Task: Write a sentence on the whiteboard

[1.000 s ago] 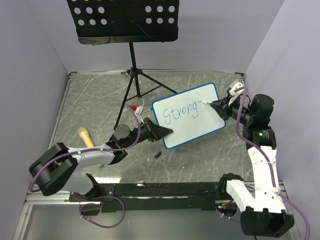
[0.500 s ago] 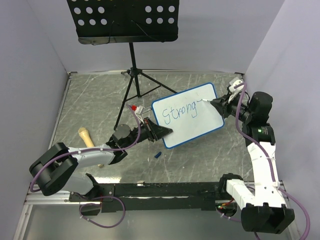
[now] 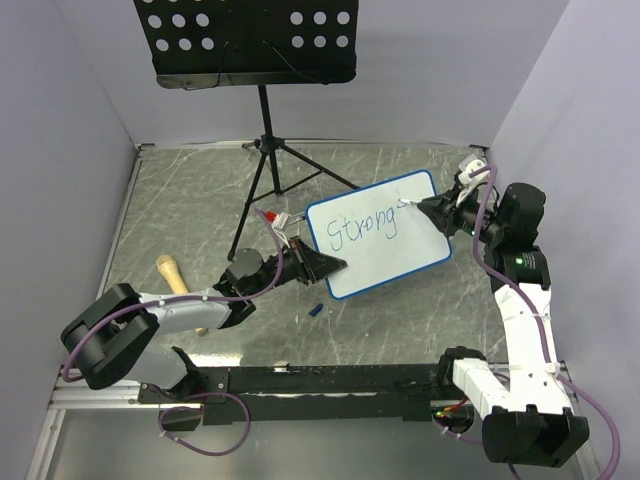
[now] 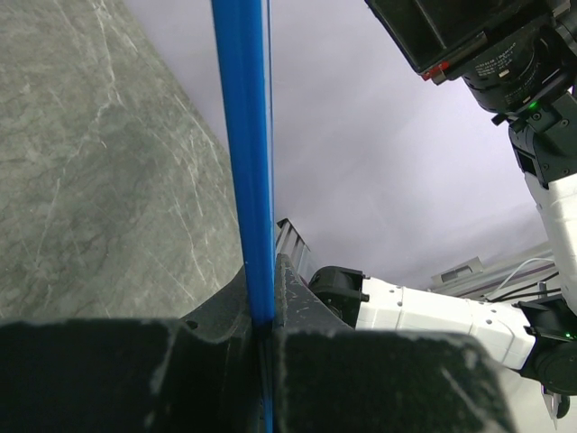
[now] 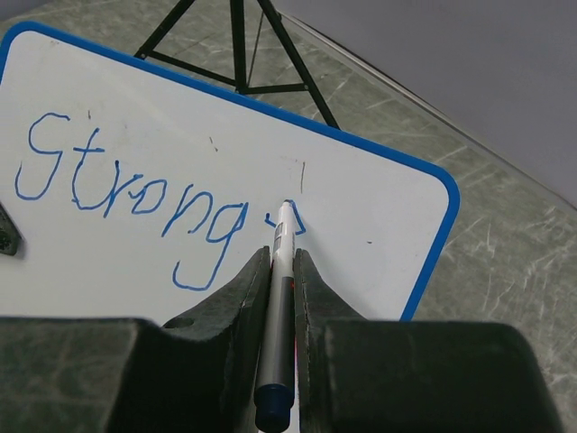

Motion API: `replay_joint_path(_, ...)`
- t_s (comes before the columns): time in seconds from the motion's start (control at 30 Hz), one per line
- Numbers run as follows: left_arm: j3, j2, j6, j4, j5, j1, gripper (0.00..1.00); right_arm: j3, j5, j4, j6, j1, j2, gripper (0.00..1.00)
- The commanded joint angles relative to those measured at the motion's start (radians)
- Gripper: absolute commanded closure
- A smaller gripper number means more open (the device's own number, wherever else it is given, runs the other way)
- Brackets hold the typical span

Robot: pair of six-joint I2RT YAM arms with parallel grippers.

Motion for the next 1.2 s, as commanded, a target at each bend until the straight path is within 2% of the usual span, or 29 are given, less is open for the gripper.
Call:
replay_joint_path(0.0, 0.062, -0.029, 0.004, 0.199, 0.011, -0.005, 0.99, 0.019, -0.043, -0.028, -0.024, -0.002, -0.008, 1.0)
replay_joint_path(0.3, 0.032, -0.062, 0.011, 0.186, -0.057, -0.006, 0.99, -0.004, -0.049, -0.114, -0.064, -0.002, -0.039, 1.0)
replay_joint_path(0.5, 0.025, -0.068, 0.01, 0.186, -0.052, -0.005, 0.99, -0.006, 0.024, -0.112, -0.07, -0.004, -0.044, 1.0)
replay_joint_path(0.7, 0.025, -0.063, 0.004, 0.189, -0.043, -0.005, 0.99, 0.034, 0.077, -0.059, -0.048, -0.01, -0.035, 1.0)
replay_joint_path(0.87, 0.019, -0.065, 0.004, 0.192, -0.042, -0.006, 0.99, 0.058, -0.02, 0.004, -0.017, -0.027, -0.045, 1.0)
replay_joint_path(1.17, 0.017, -0.063, 0.004, 0.195, -0.029, -0.006, 0.99, 0.077, 0.026, 0.056, 0.005, -0.033, -0.031, 1.0)
